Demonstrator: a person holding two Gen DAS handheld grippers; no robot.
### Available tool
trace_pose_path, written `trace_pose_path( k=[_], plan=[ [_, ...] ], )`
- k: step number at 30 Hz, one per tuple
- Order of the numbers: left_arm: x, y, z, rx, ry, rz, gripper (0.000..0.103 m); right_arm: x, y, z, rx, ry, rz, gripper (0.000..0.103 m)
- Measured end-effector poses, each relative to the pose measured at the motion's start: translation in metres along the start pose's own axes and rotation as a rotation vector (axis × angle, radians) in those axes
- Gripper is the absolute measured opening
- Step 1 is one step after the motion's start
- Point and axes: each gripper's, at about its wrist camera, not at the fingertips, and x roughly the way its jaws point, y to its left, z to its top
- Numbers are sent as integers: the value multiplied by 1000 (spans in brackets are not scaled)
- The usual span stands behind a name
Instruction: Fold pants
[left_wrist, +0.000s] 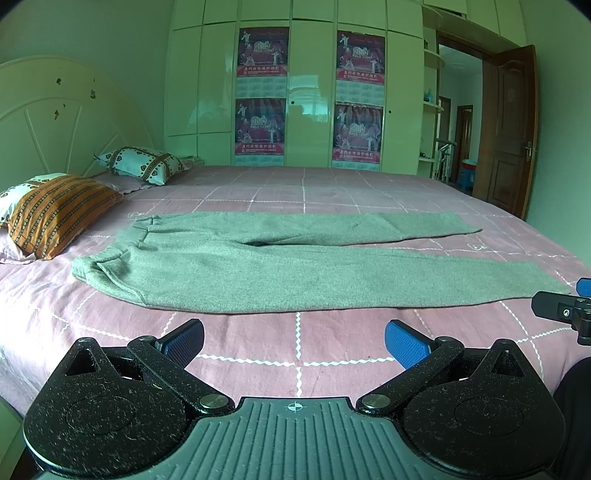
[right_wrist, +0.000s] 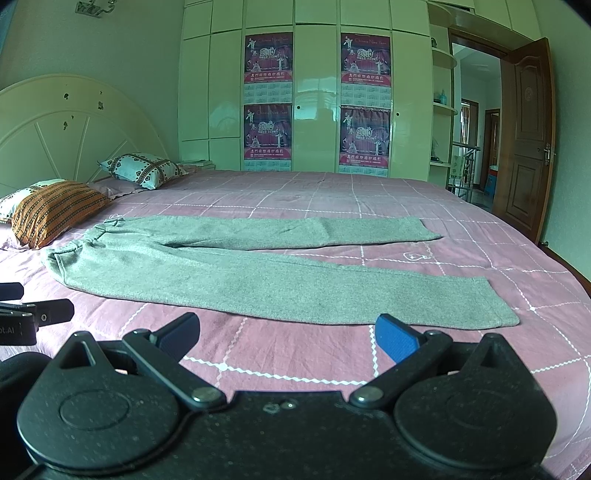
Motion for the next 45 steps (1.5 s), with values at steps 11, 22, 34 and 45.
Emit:
trace_pose_path(
  k=[11, 22, 34, 45],
  plan=[
    [0, -2, 0, 3, 0, 3, 103, 1, 0, 0, -1, 1, 0, 96],
    [0, -2, 0, 5, 2, 1, 103, 0, 0, 1, -1, 1, 0, 96],
    [0, -2, -1, 6, 4, 3, 103, 0, 1, 2, -2, 3, 0, 96],
    [8, 7, 18, -5, -22, 13, 103, 6, 8, 25, -52, -78, 24, 97]
  ],
)
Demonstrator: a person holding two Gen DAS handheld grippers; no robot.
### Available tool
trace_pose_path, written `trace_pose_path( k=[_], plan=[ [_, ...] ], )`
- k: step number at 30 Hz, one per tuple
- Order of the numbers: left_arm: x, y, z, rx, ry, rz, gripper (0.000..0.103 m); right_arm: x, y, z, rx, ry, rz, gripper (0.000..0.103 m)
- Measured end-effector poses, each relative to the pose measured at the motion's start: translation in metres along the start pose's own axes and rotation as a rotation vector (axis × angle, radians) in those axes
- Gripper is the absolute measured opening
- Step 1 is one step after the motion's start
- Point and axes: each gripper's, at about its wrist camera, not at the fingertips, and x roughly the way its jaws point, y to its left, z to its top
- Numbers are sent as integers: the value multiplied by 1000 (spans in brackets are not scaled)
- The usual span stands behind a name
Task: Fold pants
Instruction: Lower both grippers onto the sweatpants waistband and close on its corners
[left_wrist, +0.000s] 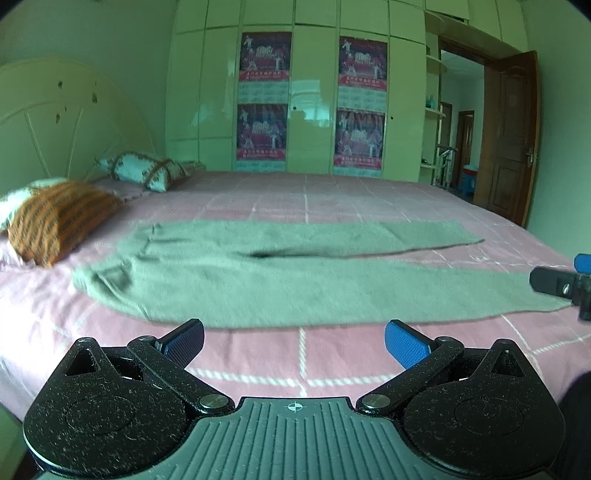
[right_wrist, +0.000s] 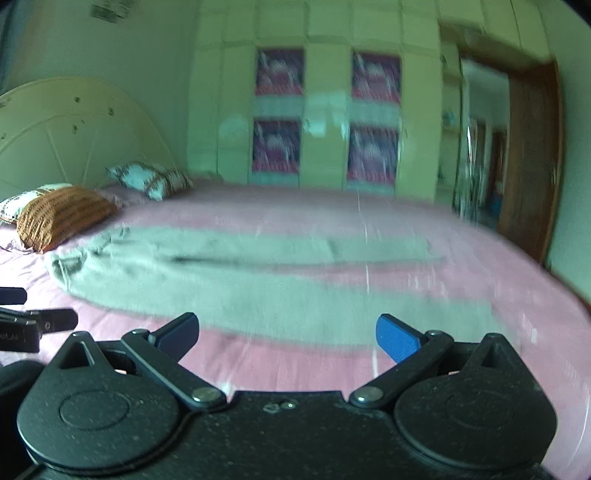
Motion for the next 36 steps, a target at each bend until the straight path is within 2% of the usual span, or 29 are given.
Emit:
trace_pose_path(
  k=[2, 5, 8, 11, 14, 17, 20, 23, 25, 27, 30, 36],
  plan=[
    [7, 8, 7, -29, -7, 10, 103, 13, -6, 7, 40, 2, 43, 97],
    [27, 29, 21, -72, 16, 24, 103, 35, -13, 12, 56, 18, 60, 97],
    [56, 56, 37, -89, 52, 1, 103, 65, -24, 14, 73, 68, 78, 90],
    [92, 81, 48, -82, 88, 25, 103, 83, -27, 22, 73, 78, 91, 84],
    [132, 116, 59, -91, 137, 39, 103, 106, -29, 30, 58, 100, 106, 80],
    [174, 156, 76, -119, 140, 74, 103, 134, -28, 40, 35, 118, 122, 78],
    [224, 196, 100, -114, 131, 128, 103, 175, -20, 58, -2, 137, 127, 77],
    [280, 232, 124, -122, 158, 123, 103, 222, -9, 80, -19, 144, 144, 77],
    [323, 251, 137, -95, 183, 131, 88, 254, -1, 93, -17, 154, 159, 77],
    [365, 271, 146, -103, 216, 126, 80, 290, 9, 105, -13, 165, 178, 75],
    [417, 296, 149, -123, 266, 117, 79, 338, 21, 119, -19, 195, 216, 71],
    [488, 334, 144, -239, 335, 64, 62, 418, 44, 133, -70, 232, 255, 64]
  ],
)
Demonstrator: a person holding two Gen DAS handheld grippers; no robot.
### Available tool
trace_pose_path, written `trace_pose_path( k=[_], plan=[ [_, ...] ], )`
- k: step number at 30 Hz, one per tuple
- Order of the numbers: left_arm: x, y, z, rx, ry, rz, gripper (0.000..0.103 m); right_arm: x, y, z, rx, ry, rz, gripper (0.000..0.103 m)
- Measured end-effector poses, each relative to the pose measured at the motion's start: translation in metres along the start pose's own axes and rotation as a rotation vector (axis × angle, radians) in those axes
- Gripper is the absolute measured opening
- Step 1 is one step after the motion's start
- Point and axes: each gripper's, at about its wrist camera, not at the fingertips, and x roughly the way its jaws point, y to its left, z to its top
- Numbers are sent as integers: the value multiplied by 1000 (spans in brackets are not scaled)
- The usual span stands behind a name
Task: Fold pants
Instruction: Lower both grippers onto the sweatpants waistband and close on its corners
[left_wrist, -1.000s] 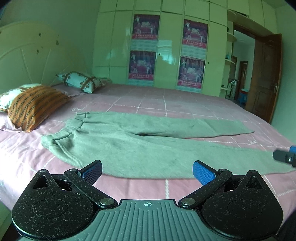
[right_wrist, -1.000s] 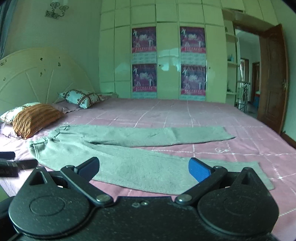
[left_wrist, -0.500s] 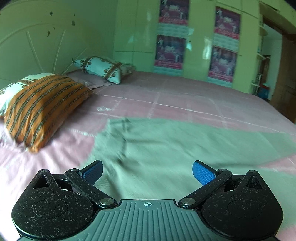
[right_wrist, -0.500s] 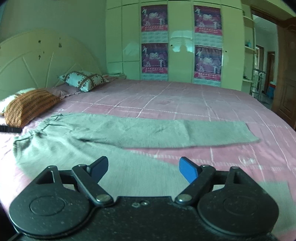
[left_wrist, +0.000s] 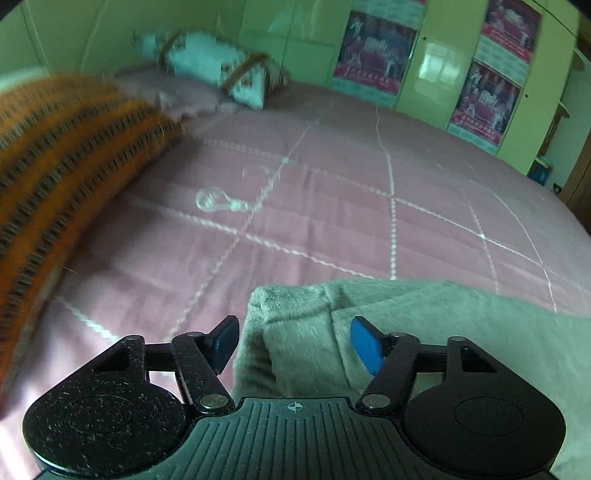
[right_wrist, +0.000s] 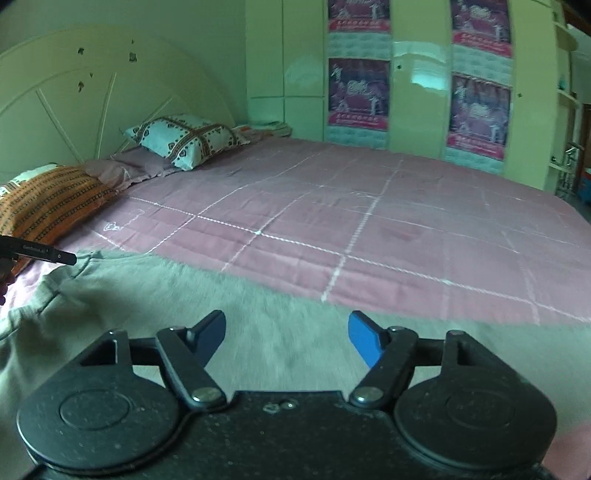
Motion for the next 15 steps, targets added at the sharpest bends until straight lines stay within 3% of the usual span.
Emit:
trace_pose_path(
  k=[5, 7, 11, 15],
  plan=[
    [29, 0, 6, -10, 21, 1, 59, 50, -6, 6, -26, 50, 21, 57],
    [33, 1, 9, -30, 33, -19, 51, 69, -9, 6, -48, 83, 33, 54],
    [38, 0, 9, -1, 51, -26, 50, 102, -11, 9, -100, 147, 42, 51],
    [40, 2, 13, 17, 65, -29, 56, 131, -19, 7, -126, 210, 35, 48]
  ],
)
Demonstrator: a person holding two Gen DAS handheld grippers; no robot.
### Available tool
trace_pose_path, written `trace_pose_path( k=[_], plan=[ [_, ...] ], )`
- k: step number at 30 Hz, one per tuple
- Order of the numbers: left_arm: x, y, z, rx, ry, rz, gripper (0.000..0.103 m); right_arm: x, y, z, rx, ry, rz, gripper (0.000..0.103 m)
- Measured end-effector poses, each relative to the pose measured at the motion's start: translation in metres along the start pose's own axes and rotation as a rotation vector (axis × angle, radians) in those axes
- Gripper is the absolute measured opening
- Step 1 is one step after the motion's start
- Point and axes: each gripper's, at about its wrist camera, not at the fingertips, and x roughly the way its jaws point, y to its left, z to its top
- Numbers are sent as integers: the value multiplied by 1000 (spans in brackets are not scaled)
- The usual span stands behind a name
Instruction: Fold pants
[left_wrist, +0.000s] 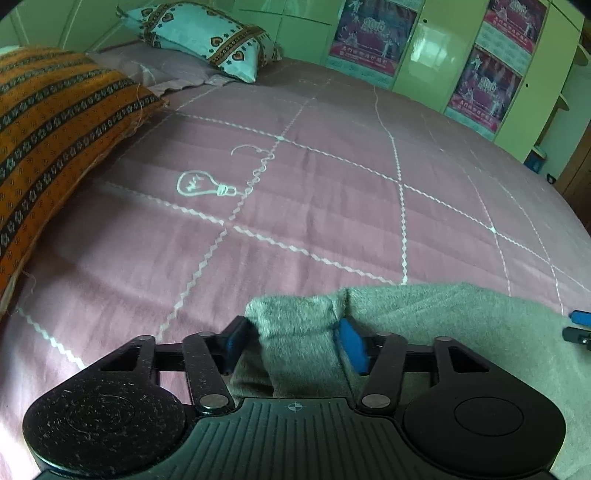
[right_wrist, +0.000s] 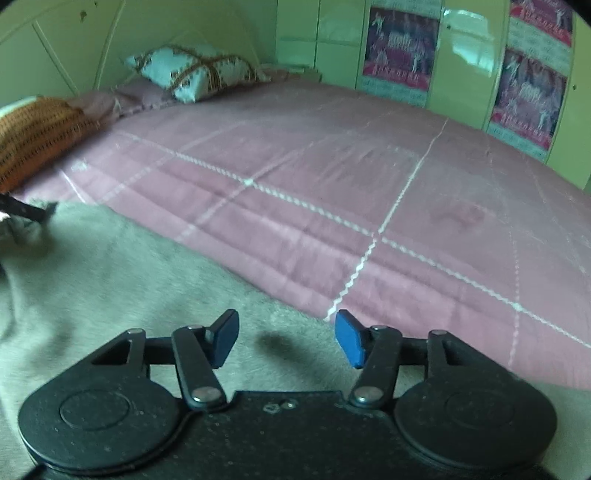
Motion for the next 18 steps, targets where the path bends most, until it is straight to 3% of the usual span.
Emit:
trace_pose_path(
  k=[6, 7, 8, 10, 14, 18],
  plan=[
    [10, -8, -2, 72, 6, 38, 53, 19, 1, 2, -96, 18, 36, 51],
    [10, -8, -1, 72, 4, 28, 46, 21, 0, 3, -100, 27, 51, 46],
    [10, -7, -1, 70, 1, 11, 43, 20, 0, 5, -90, 43, 83, 28],
    [6, -7, -2, 75, -17, -9, 35, 17, 8, 10, -127, 66, 90, 4],
    [-19, -7, -4, 80, -106, -43, 33, -10, 10, 17, -116, 37, 85, 0],
    [-68, -3, -7, 105, -244, -132, 33, -65, 18, 13, -156, -34, 92, 0]
  ],
)
